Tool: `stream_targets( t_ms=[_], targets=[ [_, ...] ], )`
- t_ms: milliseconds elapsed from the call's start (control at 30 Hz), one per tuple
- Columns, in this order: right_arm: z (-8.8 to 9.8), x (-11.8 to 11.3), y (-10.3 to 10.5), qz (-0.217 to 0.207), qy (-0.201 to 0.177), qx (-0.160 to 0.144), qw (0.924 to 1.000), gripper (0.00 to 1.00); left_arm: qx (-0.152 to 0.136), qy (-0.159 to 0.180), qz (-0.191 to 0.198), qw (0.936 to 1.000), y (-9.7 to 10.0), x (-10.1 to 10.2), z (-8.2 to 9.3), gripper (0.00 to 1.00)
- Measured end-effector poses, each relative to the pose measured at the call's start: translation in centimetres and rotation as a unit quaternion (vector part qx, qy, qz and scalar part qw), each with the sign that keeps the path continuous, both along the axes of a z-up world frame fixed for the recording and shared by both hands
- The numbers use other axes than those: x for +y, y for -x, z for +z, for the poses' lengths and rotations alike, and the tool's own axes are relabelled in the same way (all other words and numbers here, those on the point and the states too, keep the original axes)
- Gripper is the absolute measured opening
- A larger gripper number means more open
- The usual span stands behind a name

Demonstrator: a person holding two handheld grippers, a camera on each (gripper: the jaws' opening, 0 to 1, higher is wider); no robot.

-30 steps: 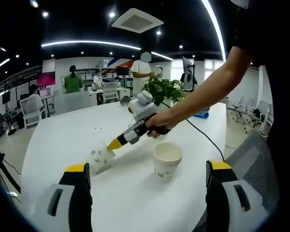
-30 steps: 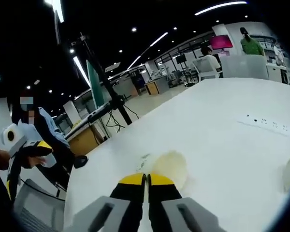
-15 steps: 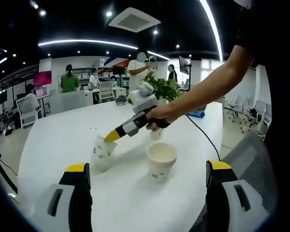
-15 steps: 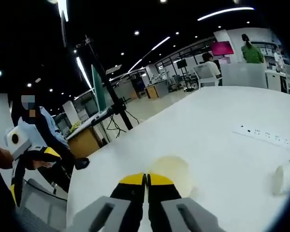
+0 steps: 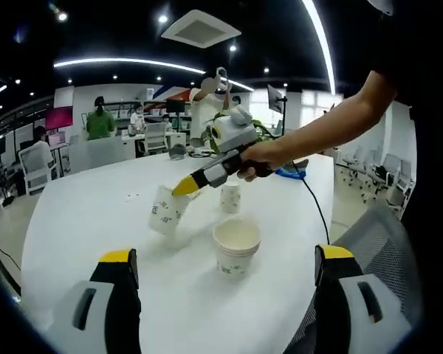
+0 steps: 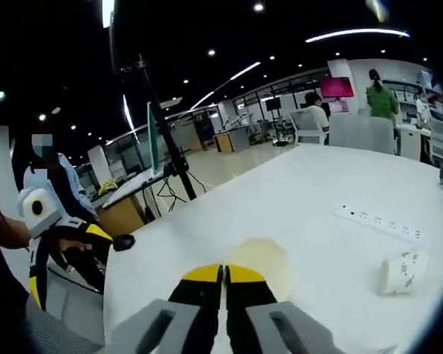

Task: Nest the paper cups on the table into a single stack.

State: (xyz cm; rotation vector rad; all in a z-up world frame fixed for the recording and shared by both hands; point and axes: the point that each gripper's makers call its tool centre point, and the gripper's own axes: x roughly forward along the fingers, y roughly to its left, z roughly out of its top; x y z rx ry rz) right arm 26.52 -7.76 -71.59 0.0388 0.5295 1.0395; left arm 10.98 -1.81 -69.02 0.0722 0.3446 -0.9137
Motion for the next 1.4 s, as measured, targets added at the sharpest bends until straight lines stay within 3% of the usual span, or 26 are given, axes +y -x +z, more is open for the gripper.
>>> stream_targets(
  t_ms=[400, 867, 1400],
  targets=[
    [3.2, -2.8, 1.7, -0.009, 0.007, -0.022, 0.9997, 0.0, 0.0, -0.003, -0.019, 0.9998, 1.1, -0.8, 0.4, 0.99],
    [6.2, -4.1, 4.9, 0.015, 0.032, -0.056, 0.9978, 0.0, -0.015, 0.0, -0.031, 0.9994, 1.7, -1.8, 1.0, 0.99],
    [7.2, -3.5, 9.0, 0.05, 0.051, -0.064, 0.9954, 0.0, -0.022, 0.003, -0.039, 0.999, 2.4, -2.1, 1.1, 0.99]
  ],
)
